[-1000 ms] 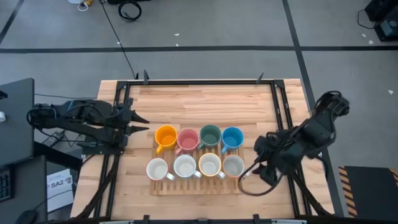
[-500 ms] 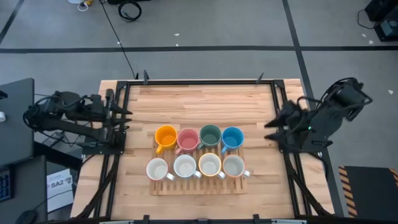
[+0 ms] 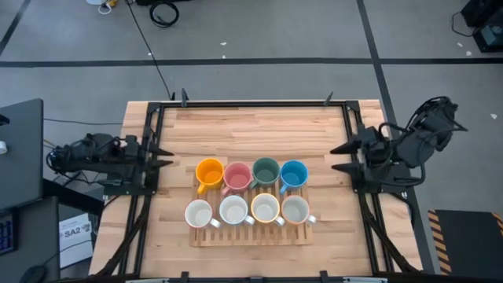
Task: Place coffee mugs
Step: Return to Home Position
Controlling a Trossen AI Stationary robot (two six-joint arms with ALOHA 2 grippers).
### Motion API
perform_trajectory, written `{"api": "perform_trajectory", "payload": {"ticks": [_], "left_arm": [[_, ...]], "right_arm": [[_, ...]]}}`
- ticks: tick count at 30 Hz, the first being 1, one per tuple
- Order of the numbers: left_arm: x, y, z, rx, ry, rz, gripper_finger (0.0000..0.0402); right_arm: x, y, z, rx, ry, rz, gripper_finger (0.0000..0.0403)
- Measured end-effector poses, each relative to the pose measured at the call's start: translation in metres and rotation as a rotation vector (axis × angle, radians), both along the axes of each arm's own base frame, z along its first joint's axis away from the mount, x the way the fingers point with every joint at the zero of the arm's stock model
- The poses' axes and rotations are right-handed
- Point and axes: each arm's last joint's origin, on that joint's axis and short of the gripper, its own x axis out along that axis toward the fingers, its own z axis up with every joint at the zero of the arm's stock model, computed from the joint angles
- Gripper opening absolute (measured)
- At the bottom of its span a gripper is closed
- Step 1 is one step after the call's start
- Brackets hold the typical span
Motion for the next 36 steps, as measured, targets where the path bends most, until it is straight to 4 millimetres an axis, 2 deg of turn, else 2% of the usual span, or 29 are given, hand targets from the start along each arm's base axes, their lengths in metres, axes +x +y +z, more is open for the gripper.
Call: {"api": "perform_trajectory", "payload": {"ticks": [8,22,36], "left_arm": [[0.005,-0.001,-0.033,0.035,-0.063,0.001,0.0114],[0.021,-0.003,-0.062,0.075,-0.046,0.025,0.0114],[0.039,-0.004,-0.097,0.089,-0.073,0.075,0.0114]], "right_arm": [[0.007,0.003,-0.038,0.002,-0.152,0.088,0.0239],[0.015,-0.020,-0.101,0.032,-0.346,0.205,0.0239],[0.018,-0.039,-0.138,0.007,-0.451,0.300,0.0239]]}}
